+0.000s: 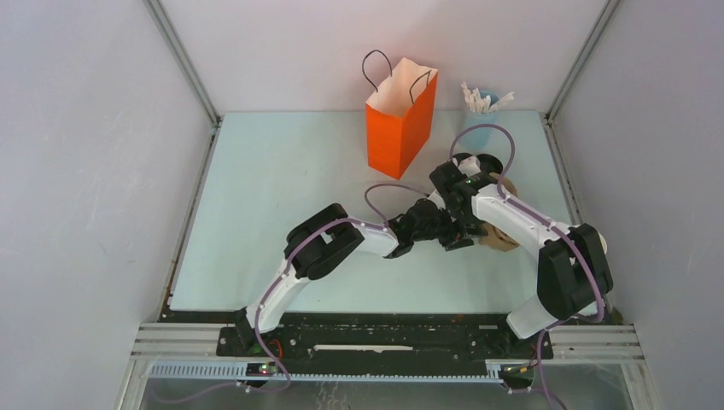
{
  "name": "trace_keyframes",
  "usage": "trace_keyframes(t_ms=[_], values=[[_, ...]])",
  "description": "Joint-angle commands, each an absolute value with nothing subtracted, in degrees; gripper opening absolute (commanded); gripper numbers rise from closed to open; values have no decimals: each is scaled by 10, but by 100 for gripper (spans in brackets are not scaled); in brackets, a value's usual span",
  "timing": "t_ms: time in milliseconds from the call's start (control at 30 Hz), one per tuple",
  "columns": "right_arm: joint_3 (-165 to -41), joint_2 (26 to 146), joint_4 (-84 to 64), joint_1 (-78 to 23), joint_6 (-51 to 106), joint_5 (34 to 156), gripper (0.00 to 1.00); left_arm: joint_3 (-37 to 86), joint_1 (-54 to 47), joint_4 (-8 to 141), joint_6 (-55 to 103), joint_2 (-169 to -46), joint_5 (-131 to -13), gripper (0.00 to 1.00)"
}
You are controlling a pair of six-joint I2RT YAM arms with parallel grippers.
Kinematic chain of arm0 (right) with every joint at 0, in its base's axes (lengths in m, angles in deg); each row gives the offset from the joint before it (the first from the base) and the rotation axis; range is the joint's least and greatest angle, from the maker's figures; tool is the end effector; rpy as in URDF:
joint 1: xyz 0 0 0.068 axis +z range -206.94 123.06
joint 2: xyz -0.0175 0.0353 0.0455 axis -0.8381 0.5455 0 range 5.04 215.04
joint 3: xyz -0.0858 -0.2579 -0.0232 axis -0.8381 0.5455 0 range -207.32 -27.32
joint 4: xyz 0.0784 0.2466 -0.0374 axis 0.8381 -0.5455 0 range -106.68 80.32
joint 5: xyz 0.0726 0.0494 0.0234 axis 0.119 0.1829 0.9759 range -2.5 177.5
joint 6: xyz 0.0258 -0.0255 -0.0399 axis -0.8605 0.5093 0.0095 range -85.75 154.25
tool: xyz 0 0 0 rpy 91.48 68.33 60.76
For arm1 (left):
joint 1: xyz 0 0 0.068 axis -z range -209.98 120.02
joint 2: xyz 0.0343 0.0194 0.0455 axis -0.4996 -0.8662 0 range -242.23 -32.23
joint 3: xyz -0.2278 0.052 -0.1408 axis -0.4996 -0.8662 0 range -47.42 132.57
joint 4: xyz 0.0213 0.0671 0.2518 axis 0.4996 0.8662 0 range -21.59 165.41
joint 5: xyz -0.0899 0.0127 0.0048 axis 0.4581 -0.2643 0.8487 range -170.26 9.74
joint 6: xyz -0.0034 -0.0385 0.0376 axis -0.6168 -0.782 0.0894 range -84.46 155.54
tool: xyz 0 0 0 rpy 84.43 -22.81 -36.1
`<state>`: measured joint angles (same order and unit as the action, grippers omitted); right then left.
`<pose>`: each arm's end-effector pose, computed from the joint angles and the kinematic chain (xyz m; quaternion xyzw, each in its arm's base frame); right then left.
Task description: Pack the takeout coffee
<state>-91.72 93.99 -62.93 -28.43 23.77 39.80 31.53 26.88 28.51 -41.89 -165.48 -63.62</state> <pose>0.2617 0.1123 0.2345 -0.1000 0.9049 -0.3466 0.2258 0.2634 -0.4220 0.1150 -0.0523 0.7851 -0.6033 0.1302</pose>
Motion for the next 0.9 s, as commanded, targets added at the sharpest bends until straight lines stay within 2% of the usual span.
trace_keyframes(t_ms=[0,167,567,867], values=[[-938,896,-667,-272,214,362,0,337,263,340,-385,-1668,-653,71],[-953,898,-713,-257,198,306,0,311,258,356,-359,-1659,-665,70],[-955,912,-745,-239,155,281,0,299,254,332,-314,-1646,-644,72],[-940,848,-645,-248,236,424,0,248,237,346,-272,-1550,-628,82]])
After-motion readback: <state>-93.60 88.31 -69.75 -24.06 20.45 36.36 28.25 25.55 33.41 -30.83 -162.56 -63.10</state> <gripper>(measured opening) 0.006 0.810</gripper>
